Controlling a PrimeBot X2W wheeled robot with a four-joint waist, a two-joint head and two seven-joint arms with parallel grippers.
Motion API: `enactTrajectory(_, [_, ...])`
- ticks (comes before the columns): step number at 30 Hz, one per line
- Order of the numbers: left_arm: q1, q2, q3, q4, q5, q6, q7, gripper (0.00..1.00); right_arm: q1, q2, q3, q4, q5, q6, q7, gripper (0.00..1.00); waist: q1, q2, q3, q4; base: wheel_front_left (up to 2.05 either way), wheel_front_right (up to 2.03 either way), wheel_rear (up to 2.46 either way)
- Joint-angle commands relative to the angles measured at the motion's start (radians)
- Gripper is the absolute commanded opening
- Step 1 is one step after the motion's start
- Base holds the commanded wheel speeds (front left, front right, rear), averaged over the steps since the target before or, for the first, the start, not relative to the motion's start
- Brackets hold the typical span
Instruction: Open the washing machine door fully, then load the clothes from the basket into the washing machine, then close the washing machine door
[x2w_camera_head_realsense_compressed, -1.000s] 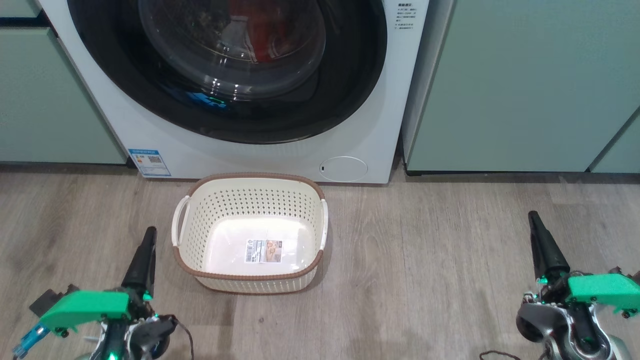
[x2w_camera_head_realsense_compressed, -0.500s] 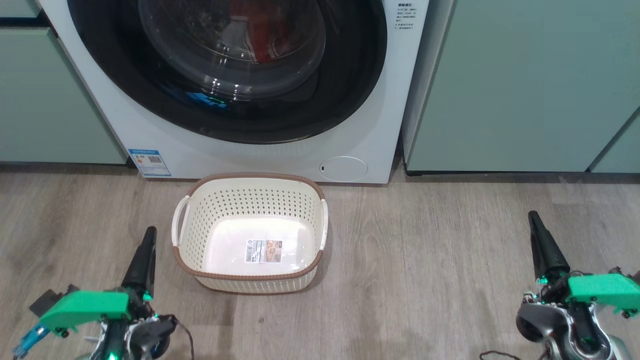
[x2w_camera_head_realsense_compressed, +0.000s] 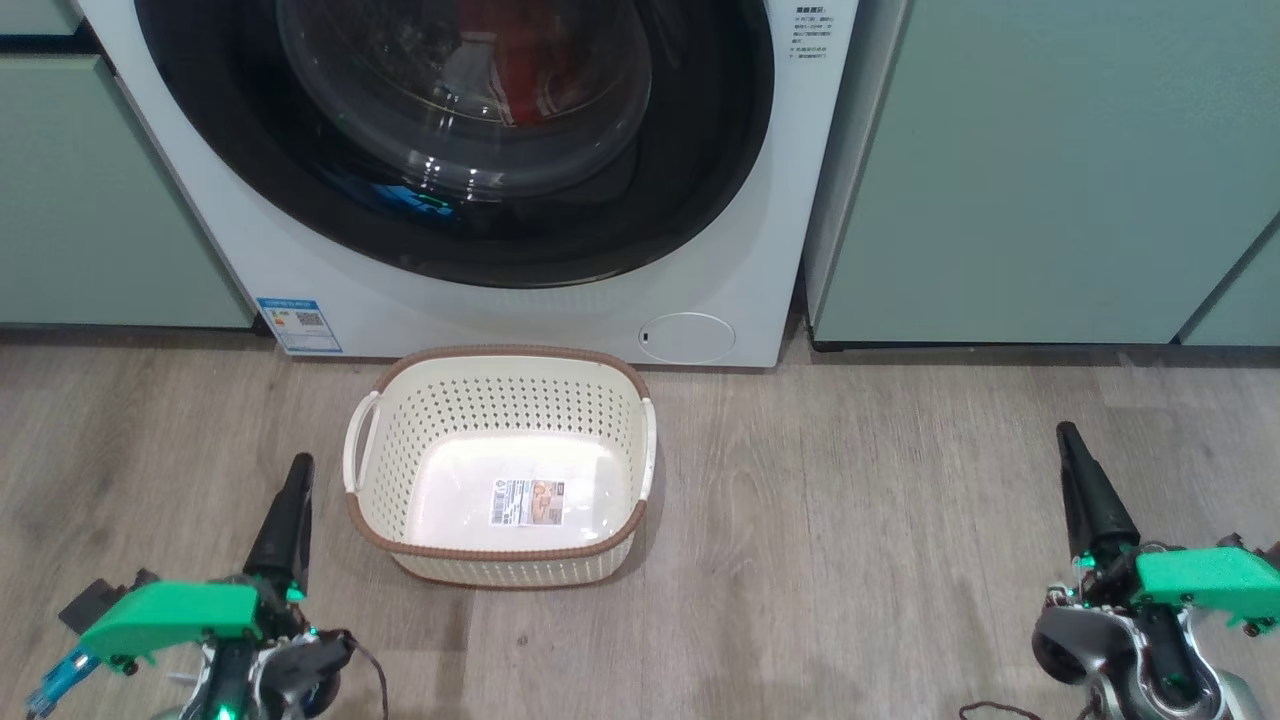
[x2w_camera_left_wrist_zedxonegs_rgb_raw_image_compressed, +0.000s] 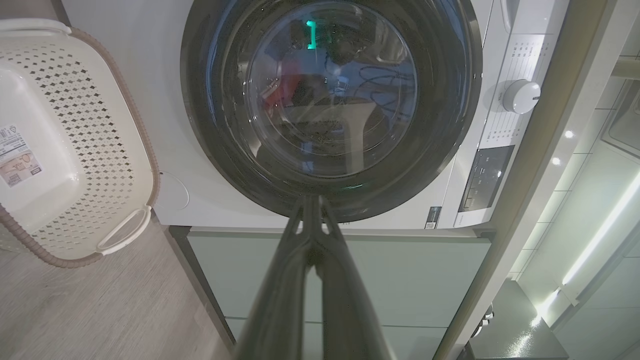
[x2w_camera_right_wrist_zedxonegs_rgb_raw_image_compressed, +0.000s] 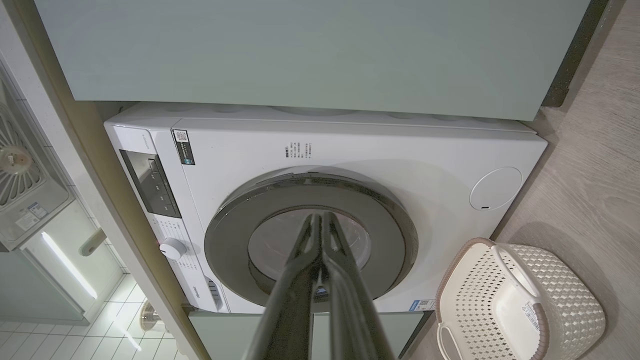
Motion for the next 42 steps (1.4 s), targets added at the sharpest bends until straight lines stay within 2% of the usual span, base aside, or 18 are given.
enactTrajectory(1, [-0.049,0.005,0.034,-0.029,0.005,-0.009,0.006,0.00,-0.055,-0.006,0.017,-0.033,0.006,0.000,0.006,0.00,0.0000,0.0000,0.000,0.000,0.00,0.00,0.00])
enactTrajectory(42, [-0.050,0.001,0.041,-0.029,0.010,-0.009,0.011,0.00,-0.055,-0.006,0.017,-0.033,0.006,0.000,0.006,0.00,0.0000,0.0000,0.000,0.000,0.00,0.00,0.00])
